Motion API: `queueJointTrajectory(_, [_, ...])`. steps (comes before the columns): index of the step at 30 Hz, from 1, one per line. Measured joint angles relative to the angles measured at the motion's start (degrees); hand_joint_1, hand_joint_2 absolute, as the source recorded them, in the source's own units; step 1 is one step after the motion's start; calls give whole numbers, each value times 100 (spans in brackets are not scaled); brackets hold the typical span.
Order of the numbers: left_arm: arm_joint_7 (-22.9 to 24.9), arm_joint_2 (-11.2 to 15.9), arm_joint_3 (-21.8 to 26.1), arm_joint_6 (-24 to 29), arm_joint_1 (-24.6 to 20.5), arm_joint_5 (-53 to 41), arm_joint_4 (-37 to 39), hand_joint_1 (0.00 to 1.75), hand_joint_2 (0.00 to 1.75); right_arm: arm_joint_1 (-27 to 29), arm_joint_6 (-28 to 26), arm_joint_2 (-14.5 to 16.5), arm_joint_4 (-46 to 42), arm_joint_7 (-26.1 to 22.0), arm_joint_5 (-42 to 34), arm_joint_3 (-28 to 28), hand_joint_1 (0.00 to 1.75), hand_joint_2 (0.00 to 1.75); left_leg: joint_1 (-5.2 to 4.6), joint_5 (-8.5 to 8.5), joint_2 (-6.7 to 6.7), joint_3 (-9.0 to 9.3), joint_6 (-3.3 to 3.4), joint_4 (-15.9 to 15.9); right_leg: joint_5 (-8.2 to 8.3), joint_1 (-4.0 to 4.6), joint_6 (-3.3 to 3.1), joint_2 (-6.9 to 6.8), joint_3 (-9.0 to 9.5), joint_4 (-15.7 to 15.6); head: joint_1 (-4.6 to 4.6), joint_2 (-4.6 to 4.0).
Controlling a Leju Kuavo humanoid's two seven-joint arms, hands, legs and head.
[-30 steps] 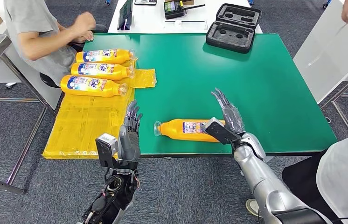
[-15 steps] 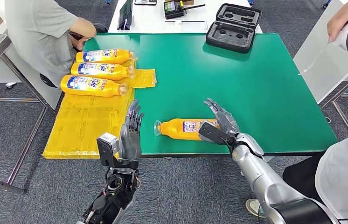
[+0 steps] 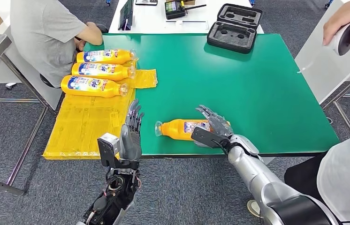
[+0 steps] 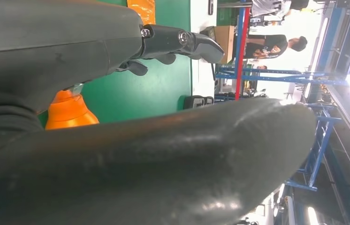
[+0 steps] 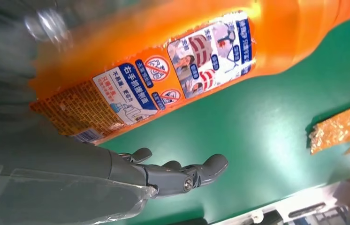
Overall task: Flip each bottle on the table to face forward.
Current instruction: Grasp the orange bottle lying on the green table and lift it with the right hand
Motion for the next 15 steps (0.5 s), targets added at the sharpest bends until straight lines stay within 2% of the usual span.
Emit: queueJointTrajectory(15, [1, 0, 0, -96, 10, 64, 0, 0, 0, -238, -47, -63, 187, 950, 548, 309, 0, 175, 0, 0, 0, 1, 0, 0, 0, 0, 0, 0, 0, -1, 1, 0])
